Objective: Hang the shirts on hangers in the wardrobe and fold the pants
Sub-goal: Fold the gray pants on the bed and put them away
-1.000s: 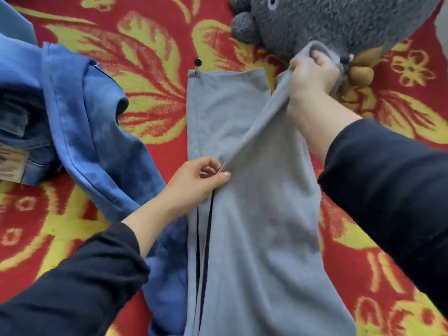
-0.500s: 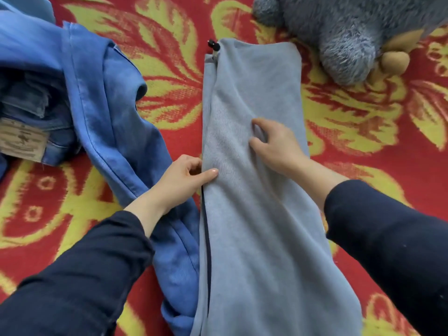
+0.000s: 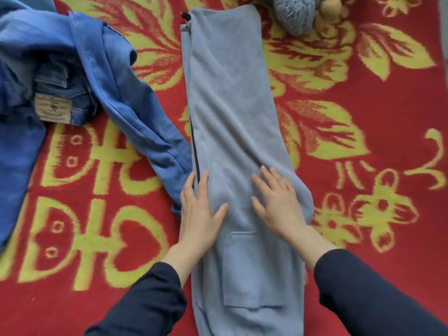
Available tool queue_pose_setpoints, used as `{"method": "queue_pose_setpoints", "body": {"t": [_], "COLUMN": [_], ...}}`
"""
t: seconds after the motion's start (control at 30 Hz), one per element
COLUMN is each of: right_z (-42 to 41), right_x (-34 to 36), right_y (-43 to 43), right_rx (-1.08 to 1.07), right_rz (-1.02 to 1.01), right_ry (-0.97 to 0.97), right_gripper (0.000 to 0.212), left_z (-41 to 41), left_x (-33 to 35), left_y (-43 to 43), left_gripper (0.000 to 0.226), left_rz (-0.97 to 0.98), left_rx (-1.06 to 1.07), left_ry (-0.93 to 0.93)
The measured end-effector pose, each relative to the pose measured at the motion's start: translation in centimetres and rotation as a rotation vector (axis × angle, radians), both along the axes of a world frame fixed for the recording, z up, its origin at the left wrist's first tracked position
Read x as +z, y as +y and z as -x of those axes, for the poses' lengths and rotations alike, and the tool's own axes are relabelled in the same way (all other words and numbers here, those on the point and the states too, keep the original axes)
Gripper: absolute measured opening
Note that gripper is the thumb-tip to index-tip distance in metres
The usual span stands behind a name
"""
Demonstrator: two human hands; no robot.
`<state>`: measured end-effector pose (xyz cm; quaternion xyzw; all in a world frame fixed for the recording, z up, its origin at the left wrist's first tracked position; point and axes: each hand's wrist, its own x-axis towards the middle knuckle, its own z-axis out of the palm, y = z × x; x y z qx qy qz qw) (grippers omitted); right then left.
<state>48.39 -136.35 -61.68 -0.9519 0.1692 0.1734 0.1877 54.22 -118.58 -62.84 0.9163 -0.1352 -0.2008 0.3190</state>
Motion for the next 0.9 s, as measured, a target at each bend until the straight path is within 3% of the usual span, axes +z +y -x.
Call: {"method": "queue_pose_setpoints", "body": {"t": [0.17, 0.27, 0.43, 0.53, 0.73, 0.83, 0.9], "right_z": [10.1, 15.3, 23.3, 27.1, 30.8, 31.0, 31.0], "right_x": [-1.3, -1.6, -1.3, -0.9, -1.1, -1.7, -2.1], "right_y": [3.3, 5.0, 7.5, 8.7, 9.4, 9.2, 9.4], "right_rx": [0.012, -0.015, -0.04, -0.277, -0.604, -0.697, -0.753], "right_rz": [0.033, 0.018, -0.009, -0.139, -0.382, -0.428, -0.462], "right_ry": [0.14, 0.164, 0.15, 0.092, 0.015, -0.007, 0.013], "right_gripper": [0.062, 0.064, 0.059, 0.062, 0.064, 0.065, 0.078], "left_z": [7.7, 11.9, 22.5, 27.5, 27.9, 26.8, 27.1], "left_x": [-0.9, -1.2, -2.0, -2.2, -1.3, -0.6, -0.4], "left_y": [4.1, 6.4, 10.6, 11.0, 9.5, 10.4, 11.8], "left_gripper": [0.09, 0.09, 0.05, 0.032, 0.03, 0.024, 0.014], "left_rz": [0.003, 0.036, -0.031, -0.072, -0.115, 0.093, 0.224], "left_rx": [0.02, 0.149, 0.219, 0.306, 0.425, 0.494, 0.572], "left_ry": [-0.056, 0.09, 0.221, 0.32, 0.542, 0.615, 0.661]}}
